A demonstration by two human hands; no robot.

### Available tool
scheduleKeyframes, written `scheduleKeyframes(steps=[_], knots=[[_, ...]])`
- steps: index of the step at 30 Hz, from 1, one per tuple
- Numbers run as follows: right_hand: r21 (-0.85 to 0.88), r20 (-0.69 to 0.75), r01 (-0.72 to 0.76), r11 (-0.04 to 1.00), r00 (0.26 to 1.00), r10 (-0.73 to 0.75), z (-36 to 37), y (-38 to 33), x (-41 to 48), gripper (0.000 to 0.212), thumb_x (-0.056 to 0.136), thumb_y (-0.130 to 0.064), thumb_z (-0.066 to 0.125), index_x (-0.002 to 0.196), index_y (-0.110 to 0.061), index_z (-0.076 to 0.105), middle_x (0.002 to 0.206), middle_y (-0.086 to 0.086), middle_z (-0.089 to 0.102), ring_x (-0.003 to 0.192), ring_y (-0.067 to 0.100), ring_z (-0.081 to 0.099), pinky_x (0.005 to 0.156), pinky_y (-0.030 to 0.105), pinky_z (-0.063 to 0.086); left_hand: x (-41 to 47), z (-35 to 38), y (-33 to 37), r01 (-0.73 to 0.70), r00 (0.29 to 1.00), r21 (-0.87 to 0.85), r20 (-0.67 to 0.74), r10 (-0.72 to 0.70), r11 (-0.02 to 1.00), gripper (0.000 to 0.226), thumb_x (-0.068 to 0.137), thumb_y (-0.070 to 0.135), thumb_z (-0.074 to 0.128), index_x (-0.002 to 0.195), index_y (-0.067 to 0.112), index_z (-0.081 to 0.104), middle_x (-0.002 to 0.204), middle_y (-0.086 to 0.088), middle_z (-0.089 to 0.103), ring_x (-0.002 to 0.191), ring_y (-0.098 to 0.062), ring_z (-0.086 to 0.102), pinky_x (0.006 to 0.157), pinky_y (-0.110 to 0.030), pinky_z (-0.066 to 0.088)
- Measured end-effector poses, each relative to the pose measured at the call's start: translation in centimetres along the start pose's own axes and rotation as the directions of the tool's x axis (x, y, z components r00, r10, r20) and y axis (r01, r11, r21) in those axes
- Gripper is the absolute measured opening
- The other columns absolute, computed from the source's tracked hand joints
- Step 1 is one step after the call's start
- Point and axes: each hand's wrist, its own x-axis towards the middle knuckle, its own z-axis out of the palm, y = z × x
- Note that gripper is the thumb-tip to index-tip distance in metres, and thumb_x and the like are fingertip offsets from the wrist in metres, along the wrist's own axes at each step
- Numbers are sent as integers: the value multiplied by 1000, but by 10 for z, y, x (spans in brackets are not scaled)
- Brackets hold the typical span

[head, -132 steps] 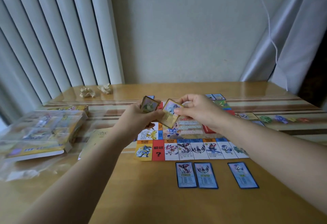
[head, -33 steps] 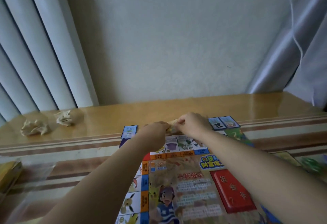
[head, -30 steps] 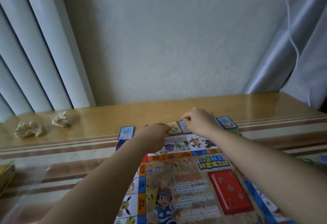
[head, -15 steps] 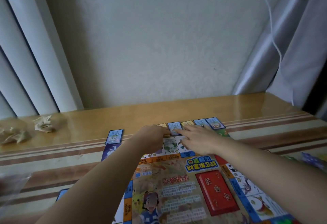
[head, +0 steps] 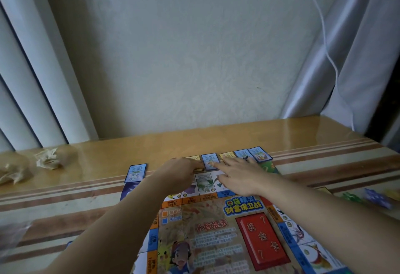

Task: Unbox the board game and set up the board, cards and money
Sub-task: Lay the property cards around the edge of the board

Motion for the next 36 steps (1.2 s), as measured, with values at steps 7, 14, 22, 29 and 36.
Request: scheduleKeyframes(steps=[7, 14, 22, 29, 36], knots=[[46, 6, -14, 999, 1000, 14, 0, -4, 2, 53, 101, -40, 16, 152, -32, 5, 161, 1, -4, 147, 25, -1, 115, 55, -1, 5, -2, 8, 13, 999, 70, 38, -16, 997, 64, 85, 4, 62, 140, 30, 44, 138, 2, 49, 117, -22, 52, 93, -38, 48], [98, 1, -31, 995, 1000, 31, -4, -8, 0, 54, 102, -38, 17, 152, -26, 1, 161, 3, -7, 147, 25, -5, 117, 52, -1, 6, -1, 19, 7, 999, 190, 37, -15, 982, 63, 89, 2, 47, 145, 29, 36, 141, 0, 41, 114, -24, 52, 81, -32, 46], [58, 21, -91, 994, 996, 90, 0, -4, -1, 59, 102, -40, 16, 153, -13, 2, 160, 5, -7, 147, 22, -5, 117, 48, -4, 9, 3, 21, 32, 999, 159, 28, -37, 987, 54, 95, 9, 41, 145, 30, 36, 143, 2, 38, 116, -24, 52, 90, -37, 52], [54, -67, -239, 970, 968, 242, -6, 23, 1, 60, 101, -44, 12, 153, -15, 6, 160, 10, -2, 147, 26, 0, 117, 51, 0, 10, 6, 20, 39, 999, 152, 30, -44, 988, 56, 95, 8, 41, 145, 32, 36, 145, 4, 37, 116, -23, 52, 90, -37, 52], [108, 4, -315, 943, 949, 317, 6, 35, 1, 58, 100, -42, 14, 153, -17, 8, 160, 13, -2, 147, 30, -3, 116, 52, 0, 14, 7, 20, 39, 999, 148, 22, -43, 988, 54, 95, 9, 41, 144, 32, 37, 143, 3, 39, 115, -23, 53, 89, -37, 53]])
